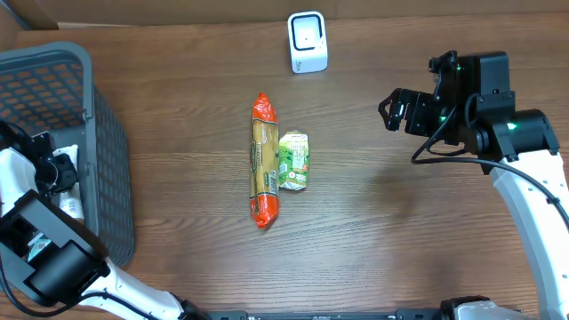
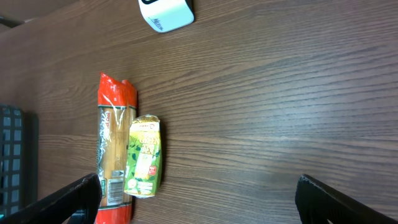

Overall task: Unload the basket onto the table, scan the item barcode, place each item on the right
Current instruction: 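Reach the left gripper into the basket and grasp the white conditioner tube, then place the conditioner tube left of the spaghetti, then withdraw left gripper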

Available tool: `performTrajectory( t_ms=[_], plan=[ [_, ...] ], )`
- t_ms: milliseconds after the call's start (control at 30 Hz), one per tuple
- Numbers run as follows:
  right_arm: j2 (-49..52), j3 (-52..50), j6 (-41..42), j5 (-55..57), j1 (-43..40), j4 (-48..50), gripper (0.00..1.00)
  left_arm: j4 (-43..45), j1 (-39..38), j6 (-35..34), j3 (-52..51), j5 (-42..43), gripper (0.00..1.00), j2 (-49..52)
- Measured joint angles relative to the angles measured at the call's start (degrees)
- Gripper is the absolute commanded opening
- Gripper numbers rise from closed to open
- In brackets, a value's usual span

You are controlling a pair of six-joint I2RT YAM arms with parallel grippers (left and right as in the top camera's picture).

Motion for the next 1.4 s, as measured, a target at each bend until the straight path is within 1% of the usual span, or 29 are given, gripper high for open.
performTrajectory(
  t_ms=[133, 333, 467, 600, 700, 767, 800, 833, 900, 967, 1100, 1233, 1400],
  plan=[
    [0.0, 0.0, 0.0, 0.0, 0.0, 0.1, 1.00, -7.3, 0.0, -4.0, 7.1, 1.2, 0.04, 0.7],
    [0.0, 0.0, 0.0, 0.0, 0.0, 0.1, 1.00, -16.4, -0.7, -9.3, 27.2, 2.2, 0.04, 0.3],
    [0.0, 0.0, 0.0, 0.0, 0.0, 0.3, 1.00, -21.7, -3.0, -12.3, 37.1, 3.4, 0.04, -2.1],
    [0.0, 0.0, 0.0, 0.0, 0.0, 0.3, 1.00, -25.6, -7.5, -14.5, 44.7, 6.2, 0.04, -6.5],
    [0.0, 0.0, 0.0, 0.0, 0.0, 0.3, 1.00, -27.7, -12.3, -15.6, 46.8, 10.8, 0.04, -11.1],
    [0.0, 0.0, 0.0, 0.0, 0.0, 0.3, 1.00, -29.4, -16.3, -16.6, 47.6, 15.4, 0.04, -13.7],
    [0.0, 0.0, 0.0, 0.0, 0.0, 0.2, 1.00, -30.1, -17.9, -17.1, 47.8, 16.9, 0.04, -14.4],
    [0.0, 0.0, 0.0, 0.0, 0.0, 0.3, 1.00, -31.6, -21.3, -17.9, 48.0, 19.1, 0.04, -15.2],
    [0.0, 0.0, 0.0, 0.0, 0.0, 0.2, 1.00, -33.4, -25.8, -18.8, 47.7, 20.4, 0.04, -15.3],
    [0.0, 0.0, 0.0, 0.0, 0.0, 0.3, 1.00, -34.6, -30.6, -20.9, 46.0, 20.0, 0.04, -14.8],
    [0.0, 0.0, 0.0, 0.1, 0.0, 0.3, 1.00, -35.2, -39.7, -26.6, 38.5, 15.5, 0.04, -12.0],
    [0.0, 0.0, 0.0, 0.1, 0.0, 0.3, 1.00, -31.3, -46.2, -31.5, 27.7, 9.7, 0.04, -7.6],
    [0.0, 0.0, 0.0, 0.1, 0.0, 0.4, 1.00, -22.6, -51.1, -35.7, 15.1, 4.3, 0.04, -3.9]
  ],
)
